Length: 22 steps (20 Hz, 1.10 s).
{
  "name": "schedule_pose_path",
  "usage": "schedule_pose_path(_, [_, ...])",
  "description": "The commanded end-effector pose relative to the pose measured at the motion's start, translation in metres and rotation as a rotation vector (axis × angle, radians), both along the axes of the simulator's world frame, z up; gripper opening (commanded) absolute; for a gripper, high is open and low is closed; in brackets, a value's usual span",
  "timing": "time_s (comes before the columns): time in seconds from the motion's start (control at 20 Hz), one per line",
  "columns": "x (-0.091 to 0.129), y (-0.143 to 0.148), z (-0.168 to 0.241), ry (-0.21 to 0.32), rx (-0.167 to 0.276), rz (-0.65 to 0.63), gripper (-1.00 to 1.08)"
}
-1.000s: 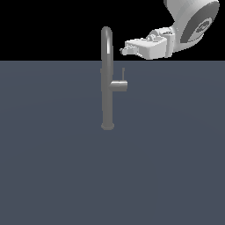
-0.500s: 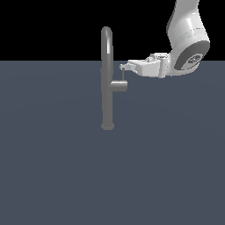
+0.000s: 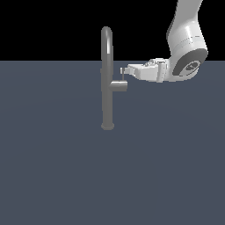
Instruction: Turn on the faucet by rotating a designated handle.
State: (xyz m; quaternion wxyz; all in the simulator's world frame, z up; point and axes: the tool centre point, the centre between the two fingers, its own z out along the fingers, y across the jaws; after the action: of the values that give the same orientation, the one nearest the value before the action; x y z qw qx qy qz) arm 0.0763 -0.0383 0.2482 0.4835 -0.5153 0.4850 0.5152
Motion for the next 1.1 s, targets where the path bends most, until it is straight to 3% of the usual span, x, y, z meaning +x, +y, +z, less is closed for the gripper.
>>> schedule_pose_path(0.0, [-0.002,0.000,0.001,0.000,0.000,0.000,-1.00])
schedule_pose_path(1.05, [-0.049,-0.002,0.010,0.000,0.001,-0.003,-1.00])
